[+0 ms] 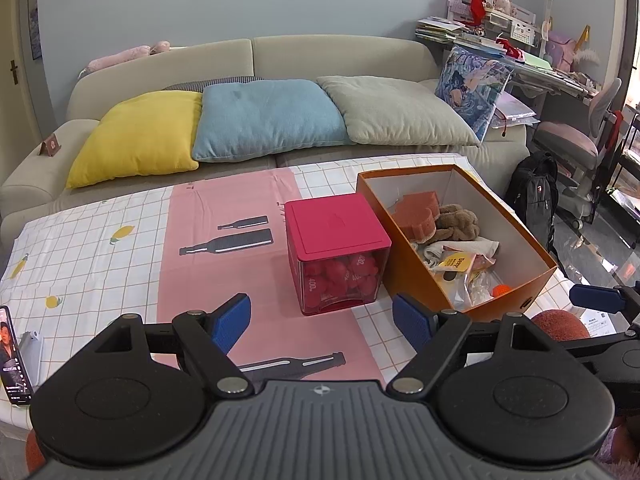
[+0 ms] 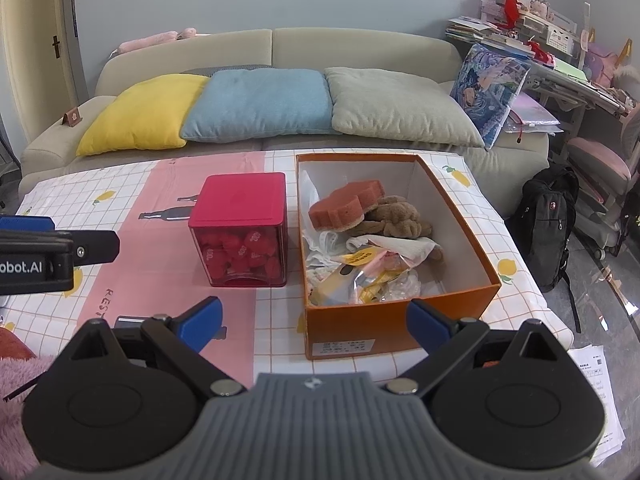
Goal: Organize soft objects
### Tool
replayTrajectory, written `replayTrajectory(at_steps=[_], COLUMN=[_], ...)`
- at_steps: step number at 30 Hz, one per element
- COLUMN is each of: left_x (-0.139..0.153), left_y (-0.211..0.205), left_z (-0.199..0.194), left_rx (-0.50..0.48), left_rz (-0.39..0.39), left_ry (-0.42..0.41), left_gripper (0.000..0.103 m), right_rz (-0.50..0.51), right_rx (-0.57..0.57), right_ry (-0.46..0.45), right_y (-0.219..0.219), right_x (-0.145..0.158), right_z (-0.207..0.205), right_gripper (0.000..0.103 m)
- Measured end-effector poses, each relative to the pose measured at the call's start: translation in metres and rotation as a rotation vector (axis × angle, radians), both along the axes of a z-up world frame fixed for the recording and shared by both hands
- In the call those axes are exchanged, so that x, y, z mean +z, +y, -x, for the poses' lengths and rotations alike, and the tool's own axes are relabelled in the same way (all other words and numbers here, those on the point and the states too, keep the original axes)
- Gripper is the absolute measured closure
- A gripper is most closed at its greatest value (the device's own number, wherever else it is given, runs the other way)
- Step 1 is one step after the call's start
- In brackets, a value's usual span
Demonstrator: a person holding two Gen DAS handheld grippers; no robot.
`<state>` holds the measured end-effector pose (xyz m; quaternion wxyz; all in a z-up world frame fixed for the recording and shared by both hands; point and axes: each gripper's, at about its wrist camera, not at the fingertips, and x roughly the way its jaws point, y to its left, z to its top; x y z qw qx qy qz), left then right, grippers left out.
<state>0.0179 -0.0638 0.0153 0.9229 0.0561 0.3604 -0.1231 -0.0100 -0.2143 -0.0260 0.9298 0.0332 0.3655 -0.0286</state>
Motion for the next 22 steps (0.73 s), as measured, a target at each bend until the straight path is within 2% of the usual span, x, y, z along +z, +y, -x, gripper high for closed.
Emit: replayTrajectory(at_steps=[22], left_x=[0.0027], left_y=[-0.0015], left_z=[0.0022], left_rx=[-0.001], left_rz=[0.01], left_ry=[-0.005], left_gripper=[0.009], right_rz=[0.0], right_rx=[0.014], right_ry=[0.008], right_y=[-0.002], right_x=[-0.0025], right_z=[0.0], right_gripper=[0.006])
